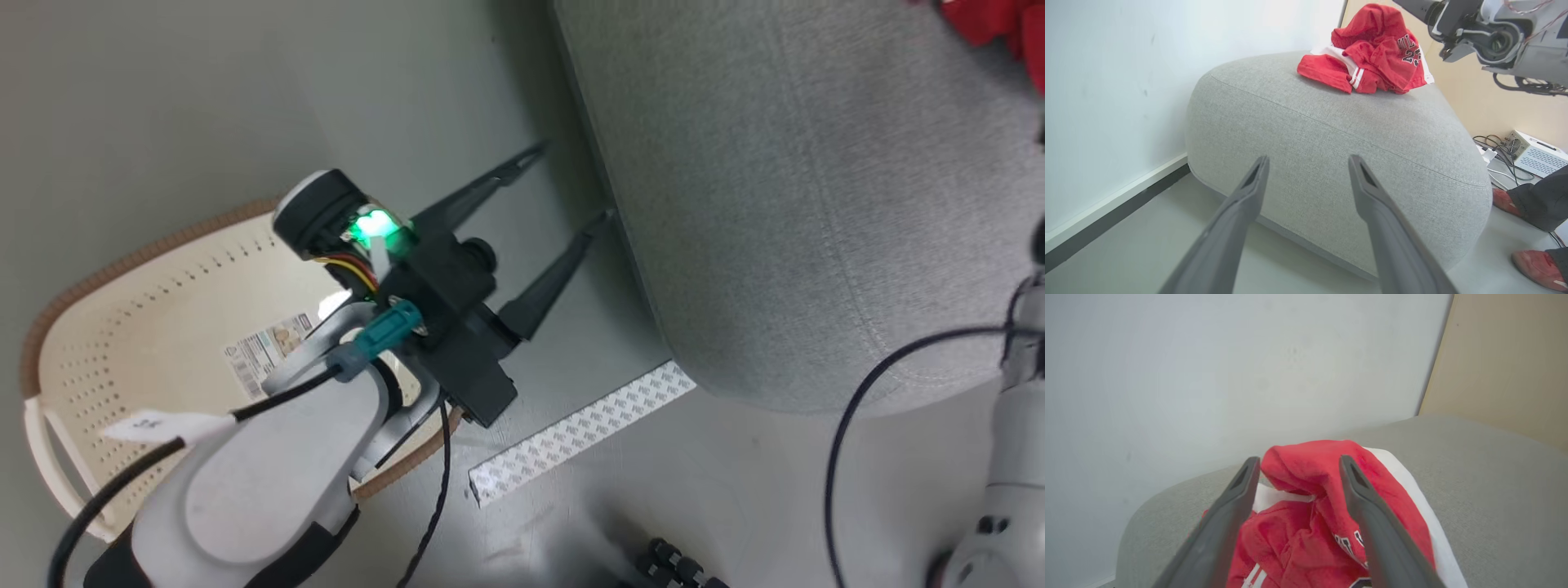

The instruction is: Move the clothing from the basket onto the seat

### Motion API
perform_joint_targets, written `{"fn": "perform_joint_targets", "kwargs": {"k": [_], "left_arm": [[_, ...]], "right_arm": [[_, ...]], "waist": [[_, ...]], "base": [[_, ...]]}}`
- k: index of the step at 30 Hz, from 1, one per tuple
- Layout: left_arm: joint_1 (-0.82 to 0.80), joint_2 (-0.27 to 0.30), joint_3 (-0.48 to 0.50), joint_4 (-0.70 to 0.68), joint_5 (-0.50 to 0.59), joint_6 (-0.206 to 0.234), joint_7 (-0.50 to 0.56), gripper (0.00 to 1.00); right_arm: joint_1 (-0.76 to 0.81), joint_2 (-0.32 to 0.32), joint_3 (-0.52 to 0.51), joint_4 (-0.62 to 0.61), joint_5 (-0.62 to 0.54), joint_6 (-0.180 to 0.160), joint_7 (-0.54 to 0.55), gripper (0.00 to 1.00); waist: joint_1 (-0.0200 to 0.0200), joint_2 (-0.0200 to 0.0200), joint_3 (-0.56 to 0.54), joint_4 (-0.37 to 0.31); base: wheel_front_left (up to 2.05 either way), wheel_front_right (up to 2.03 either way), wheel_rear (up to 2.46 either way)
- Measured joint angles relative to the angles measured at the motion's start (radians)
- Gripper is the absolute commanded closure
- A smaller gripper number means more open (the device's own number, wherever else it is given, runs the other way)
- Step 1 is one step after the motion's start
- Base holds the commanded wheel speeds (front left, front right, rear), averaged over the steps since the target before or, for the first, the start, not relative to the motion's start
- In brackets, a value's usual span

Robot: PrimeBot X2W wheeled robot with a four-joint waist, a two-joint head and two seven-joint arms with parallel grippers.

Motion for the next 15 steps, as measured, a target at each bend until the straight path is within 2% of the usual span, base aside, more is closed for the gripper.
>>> {"fn": "perform_joint_targets", "kwargs": {"k": [1, 8, 15], "left_arm": [[0.000, 0.000, 0.000, 0.000, 0.000, 0.000, 0.000, 0.00], [0.058, -0.008, 0.044, 0.067, -0.028, 0.049, -0.096, 0.00], [0.145, -0.017, 0.110, 0.131, -0.082, 0.112, -0.197, 0.00]], "right_arm": [[0.000, 0.000, 0.000, 0.000, 0.000, 0.000, 0.000, 0.00], [0.069, 0.018, 0.174, -0.075, 0.017, 0.000, 0.000, 0.00], [0.142, -0.023, 0.362, -0.072, 0.062, 0.000, 0.000, 0.00]], "waist": [[0.0000, 0.0000, 0.000, 0.000], [0.0000, 0.0000, -0.093, 0.009], [-0.0001, 0.0000, -0.196, 0.050]], "base": [[0.00, 0.00, 0.00], [0.00, 0.00, 0.00], [0.00, 0.00, 0.00]]}}
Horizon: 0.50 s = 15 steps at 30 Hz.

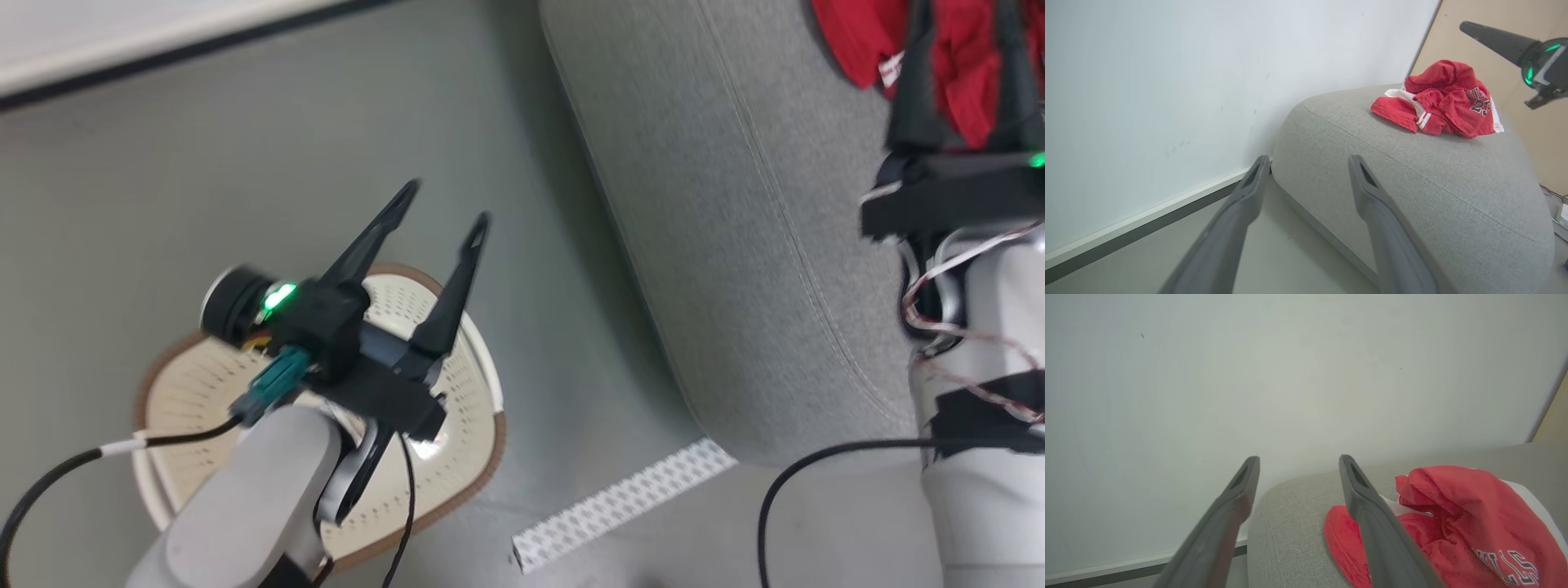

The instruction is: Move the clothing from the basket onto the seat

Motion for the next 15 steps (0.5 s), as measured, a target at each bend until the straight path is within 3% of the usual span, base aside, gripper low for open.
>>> {"fn": "perform_joint_targets", "kwargs": {"k": [6, 15], "left_arm": [[0.119, -0.005, 0.081, 0.024, -0.064, 0.059, -0.056, 0.00], [0.329, -0.004, 0.224, 0.006, -0.108, 0.142, -0.077, 0.00]], "right_arm": [[0.092, -0.011, 0.120, 0.005, 0.031, 0.000, 0.000, 0.00], [0.229, -0.001, 0.217, -0.016, 0.050, 0.000, 0.000, 0.00]], "waist": [[0.0000, -0.0001, -0.099, 0.054], [-0.0001, -0.0002, -0.254, 0.149]], "base": [[0.00, 0.00, 0.00], [0.00, 0.00, 0.00]]}}
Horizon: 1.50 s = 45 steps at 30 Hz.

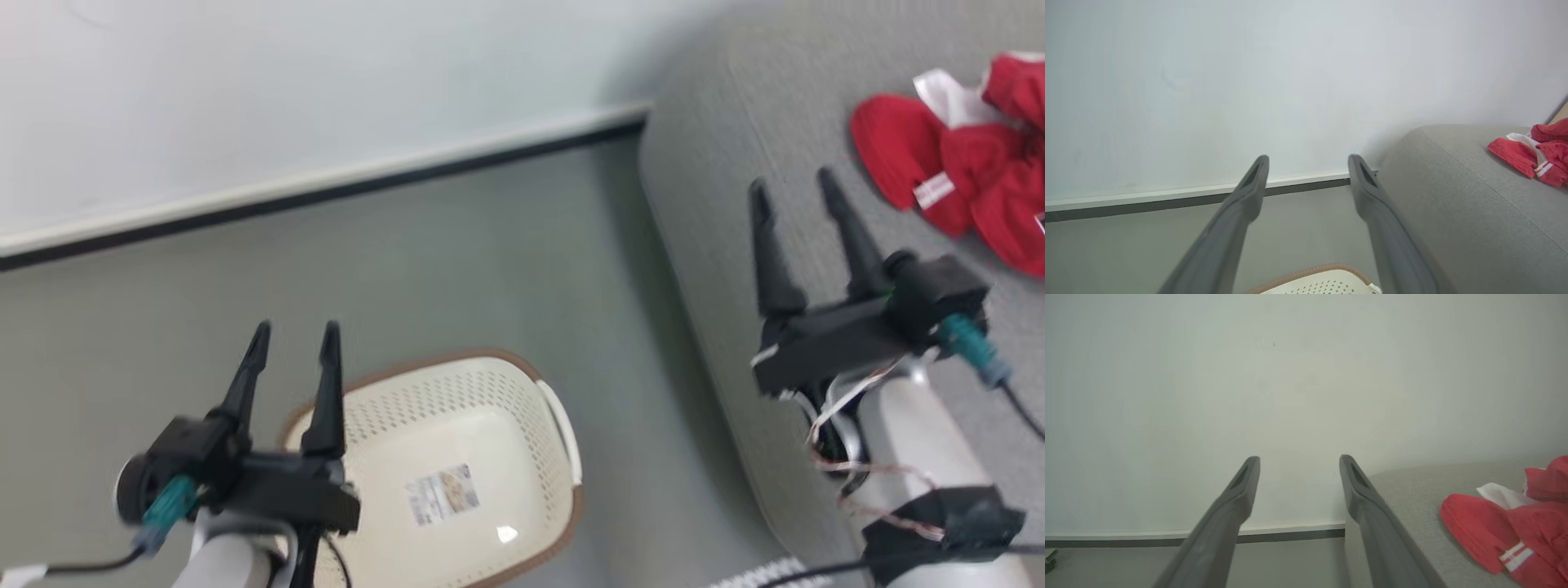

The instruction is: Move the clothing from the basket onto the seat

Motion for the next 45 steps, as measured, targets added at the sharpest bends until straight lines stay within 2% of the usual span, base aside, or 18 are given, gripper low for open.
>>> {"fn": "perform_joint_targets", "kwargs": {"k": [9, 18, 22, 26, 34, 45], "left_arm": [[0.216, -0.003, 0.116, -0.099, 0.038, 0.017, 0.000, 0.00], [0.413, -0.021, 0.178, -0.144, 0.099, -0.038, 0.000, 0.00], [0.492, -0.055, 0.227, -0.166, 0.133, -0.049, -0.001, 0.00], [0.529, -0.083, 0.260, -0.185, 0.150, -0.080, 0.000, 0.00], [0.574, -0.120, 0.308, -0.184, 0.186, -0.144, -0.001, 0.00], [0.609, -0.145, 0.354, -0.183, 0.262, -0.197, 0.000, 0.00]], "right_arm": [[0.161, -0.002, 0.063, -0.077, -0.015, 0.000, 0.000, 0.00], [0.321, -0.011, 0.071, -0.119, -0.041, 0.000, 0.000, 0.00], [0.409, 0.000, 0.066, -0.141, -0.064, 0.000, 0.000, 0.00], [0.480, 0.018, 0.046, -0.166, -0.073, 0.000, 0.000, 0.00], [0.522, 0.043, 0.049, -0.174, -0.069, 0.000, 0.000, 0.00], [0.549, 0.062, 0.018, -0.183, -0.082, 0.000, 0.000, 0.00]], "waist": [[0.0000, 0.0000, -0.129, 0.100], [0.0000, 0.0000, -0.251, 0.165], [0.0001, 0.0000, -0.306, 0.189], [0.0000, 0.0001, -0.345, 0.208], [0.0001, 0.0002, -0.385, 0.221], [0.0003, 0.0002, -0.404, 0.189]], "base": [[0.00, 0.00, 0.00], [0.00, 0.00, 0.00], [0.00, 0.00, 0.00], [0.00, 0.00, 0.00], [0.00, 0.00, 0.00], [0.00, 0.00, 0.00]]}}
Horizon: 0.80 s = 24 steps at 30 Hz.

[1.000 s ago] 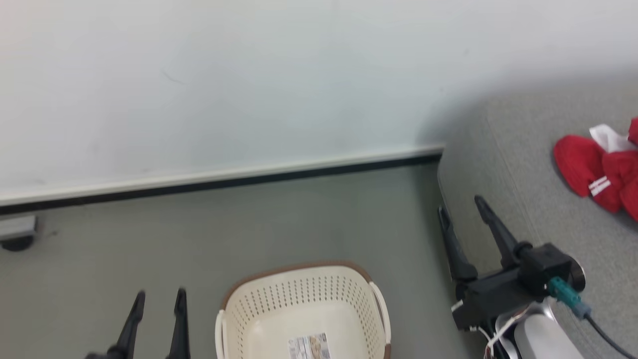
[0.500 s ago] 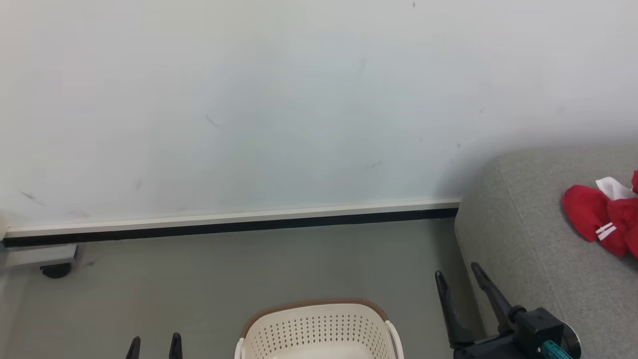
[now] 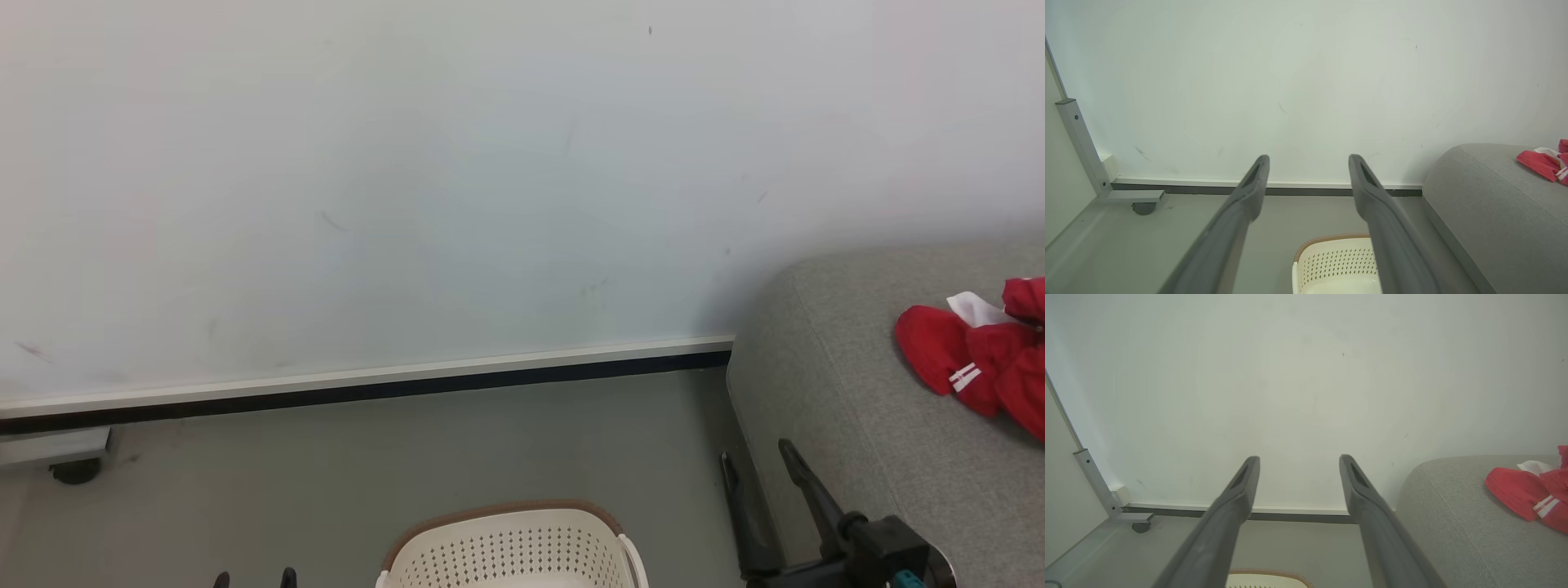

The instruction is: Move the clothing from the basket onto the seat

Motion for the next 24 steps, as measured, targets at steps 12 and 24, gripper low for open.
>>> {"fn": "perform_joint_targets", "kwargs": {"k": [12, 24], "left_arm": [[0.003, -0.027, 0.033, 0.003, 0.034, -0.027, 0.000, 0.00], [0.003, -0.045, 0.050, 0.011, 0.048, -0.053, 0.000, 0.00]], "right_arm": [[0.056, 0.021, -0.006, -0.004, -0.007, 0.000, 0.000, 0.00], [0.073, 0.033, -0.011, -0.006, -0.011, 0.000, 0.000, 0.00]], "waist": [[0.0000, 0.0000, -0.014, -0.014], [0.0000, 0.0001, 0.001, -0.022]], "base": [[0.00, 0.00, 0.00], [0.00, 0.00, 0.00]]}}
